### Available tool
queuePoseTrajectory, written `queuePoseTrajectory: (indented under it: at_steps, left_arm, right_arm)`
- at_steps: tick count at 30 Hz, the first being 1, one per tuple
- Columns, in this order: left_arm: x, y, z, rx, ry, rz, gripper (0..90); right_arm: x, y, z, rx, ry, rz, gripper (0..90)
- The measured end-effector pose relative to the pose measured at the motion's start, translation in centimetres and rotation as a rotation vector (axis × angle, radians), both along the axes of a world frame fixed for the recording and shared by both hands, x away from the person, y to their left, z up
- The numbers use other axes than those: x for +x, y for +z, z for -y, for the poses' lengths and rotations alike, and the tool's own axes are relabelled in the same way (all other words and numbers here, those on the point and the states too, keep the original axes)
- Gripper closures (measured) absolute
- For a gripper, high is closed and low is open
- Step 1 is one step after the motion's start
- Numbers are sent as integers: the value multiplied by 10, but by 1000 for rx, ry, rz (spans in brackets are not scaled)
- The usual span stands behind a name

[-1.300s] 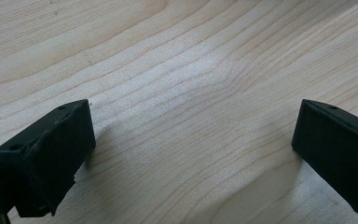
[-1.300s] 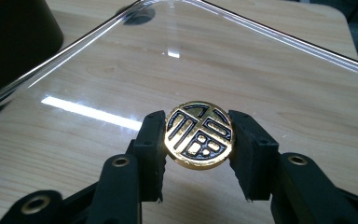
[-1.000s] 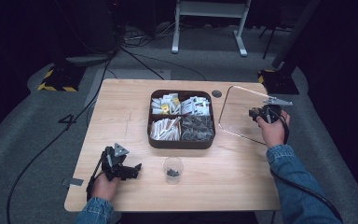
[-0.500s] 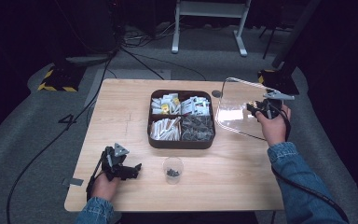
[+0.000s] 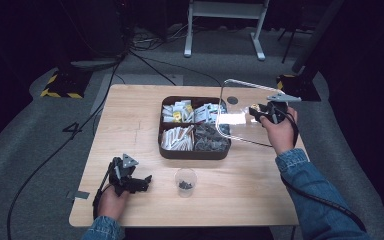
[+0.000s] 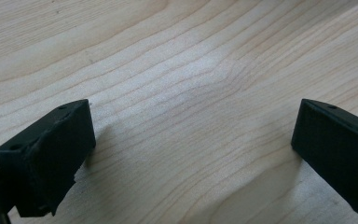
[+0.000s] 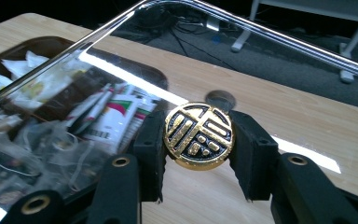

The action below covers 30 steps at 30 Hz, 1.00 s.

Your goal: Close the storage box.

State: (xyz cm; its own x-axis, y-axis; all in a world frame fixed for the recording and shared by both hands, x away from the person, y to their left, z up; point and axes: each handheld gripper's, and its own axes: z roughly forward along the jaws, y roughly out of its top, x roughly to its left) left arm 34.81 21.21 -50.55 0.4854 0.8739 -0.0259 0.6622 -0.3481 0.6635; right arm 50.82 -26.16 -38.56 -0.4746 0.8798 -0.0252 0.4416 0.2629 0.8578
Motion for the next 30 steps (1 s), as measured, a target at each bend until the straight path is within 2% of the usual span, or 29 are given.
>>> queuePoseTrajectory:
  at_steps: [13,23,30]
  left_arm:
    - [-1,0,2,4,20,1,0]
    - [2,0,3,-1,10,1,0]
    - [4,0,4,1,4,-1,0]
  right_arm:
    - [-3,17,-53,7,123,2,587]
    - [-3,19,-81,8,146,-7,587]
    - [-1,15,-99,23,157,-25,586]
